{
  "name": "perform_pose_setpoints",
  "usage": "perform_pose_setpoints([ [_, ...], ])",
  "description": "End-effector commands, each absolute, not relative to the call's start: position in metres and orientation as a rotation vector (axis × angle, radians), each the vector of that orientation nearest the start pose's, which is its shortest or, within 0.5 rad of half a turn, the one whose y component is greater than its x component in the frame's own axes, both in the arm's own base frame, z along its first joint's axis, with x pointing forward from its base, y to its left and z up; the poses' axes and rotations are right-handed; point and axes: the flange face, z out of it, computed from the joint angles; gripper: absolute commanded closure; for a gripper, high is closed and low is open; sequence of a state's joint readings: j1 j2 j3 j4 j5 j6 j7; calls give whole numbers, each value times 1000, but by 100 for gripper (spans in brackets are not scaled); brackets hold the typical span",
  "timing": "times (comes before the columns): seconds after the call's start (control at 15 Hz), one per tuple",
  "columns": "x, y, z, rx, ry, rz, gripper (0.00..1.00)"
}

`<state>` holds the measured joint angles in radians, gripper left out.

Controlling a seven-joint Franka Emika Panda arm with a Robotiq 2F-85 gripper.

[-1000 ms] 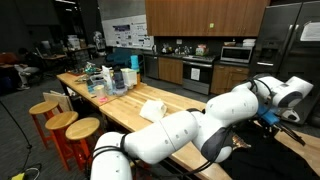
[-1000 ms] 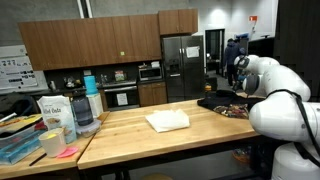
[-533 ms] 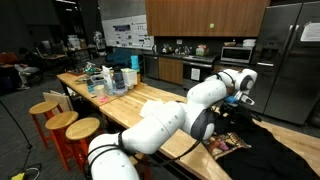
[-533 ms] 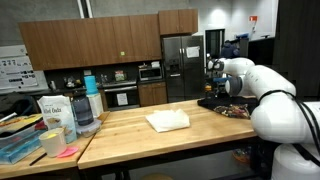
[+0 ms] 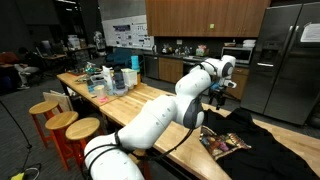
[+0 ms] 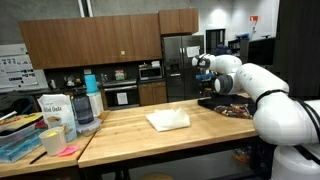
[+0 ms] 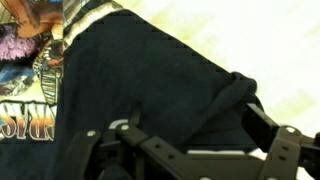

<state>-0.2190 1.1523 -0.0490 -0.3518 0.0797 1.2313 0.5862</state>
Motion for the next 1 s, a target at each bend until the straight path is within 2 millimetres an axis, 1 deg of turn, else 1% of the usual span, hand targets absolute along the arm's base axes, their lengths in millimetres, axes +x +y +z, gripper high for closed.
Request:
perform_pose_setpoints([
  [0.0, 743, -185, 420, -2798, 1352, 170, 0],
  [0.07, 744, -192, 431, -2769, 1401, 104, 0],
  [0.13, 742, -201, 437, -2744, 1465, 85, 0],
  [0.33, 729, -229, 442, -2682, 1605, 108, 0],
  [0.47, 721, -251, 441, -2641, 1671, 127, 0],
  [0.67, 709, -286, 432, -2574, 1756, 149, 0],
  [0.93, 689, -333, 418, -2463, 1859, 192, 0],
])
